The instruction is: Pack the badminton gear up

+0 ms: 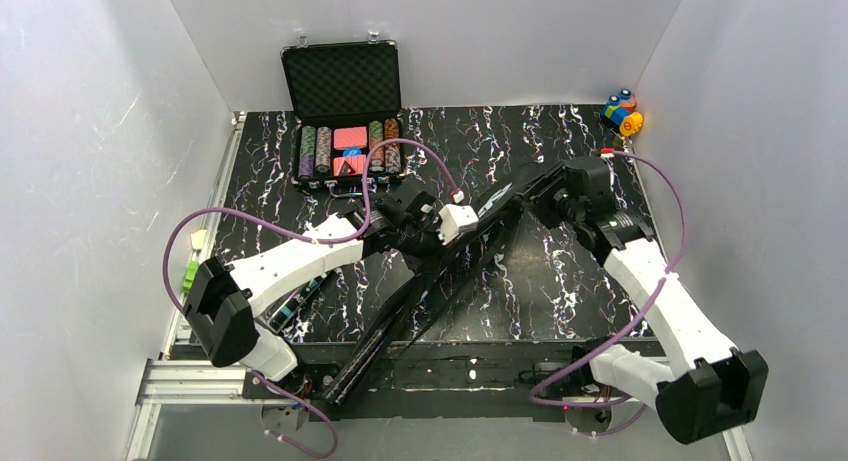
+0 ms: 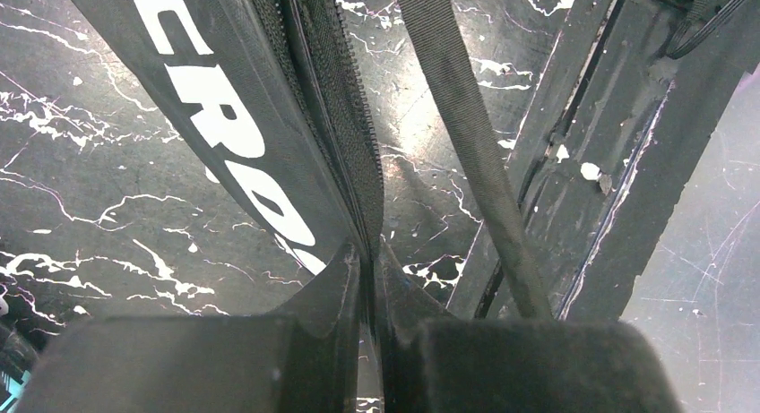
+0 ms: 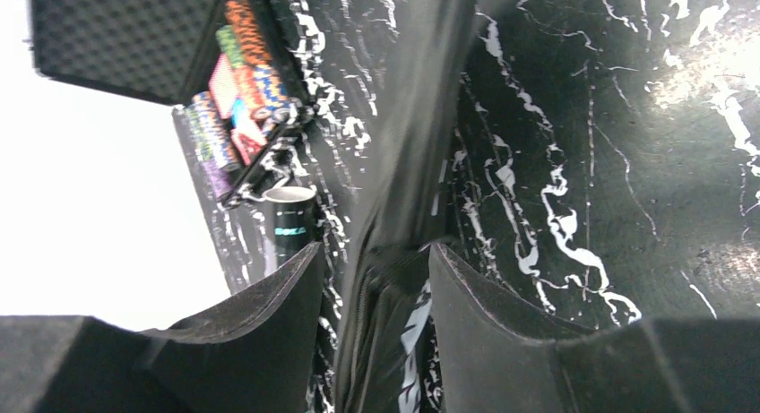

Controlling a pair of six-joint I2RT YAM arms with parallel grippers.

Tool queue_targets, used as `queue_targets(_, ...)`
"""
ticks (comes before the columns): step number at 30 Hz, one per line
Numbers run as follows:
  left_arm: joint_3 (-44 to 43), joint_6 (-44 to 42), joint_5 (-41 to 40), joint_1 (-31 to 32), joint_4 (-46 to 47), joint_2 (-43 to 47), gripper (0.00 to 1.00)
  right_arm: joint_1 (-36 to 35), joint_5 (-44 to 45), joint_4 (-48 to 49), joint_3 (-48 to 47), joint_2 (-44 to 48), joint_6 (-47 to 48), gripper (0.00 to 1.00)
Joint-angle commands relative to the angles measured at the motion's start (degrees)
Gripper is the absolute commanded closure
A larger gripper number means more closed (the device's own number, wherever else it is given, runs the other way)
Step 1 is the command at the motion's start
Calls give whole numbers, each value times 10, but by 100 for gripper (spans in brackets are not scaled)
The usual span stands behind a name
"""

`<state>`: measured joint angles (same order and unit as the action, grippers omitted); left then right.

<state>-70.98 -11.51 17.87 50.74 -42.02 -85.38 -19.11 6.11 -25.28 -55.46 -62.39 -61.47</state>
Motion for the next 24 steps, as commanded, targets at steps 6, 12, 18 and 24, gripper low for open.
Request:
queue_targets(6,-14,1,22,-5,21,37,100,-48,-7,-3,-24,73,-5,45)
queue_targets(12,-17,2,25,-8,20,35,100,-116,-10,22,-6,41,-31,45)
queue_targets(18,-21,2,28,-11,16,40,100,-118,-3,38,12,21,-40,45)
queue_targets(24,-23,3,32,-13,13,44,100,-113,14,47,22,8,-45,44)
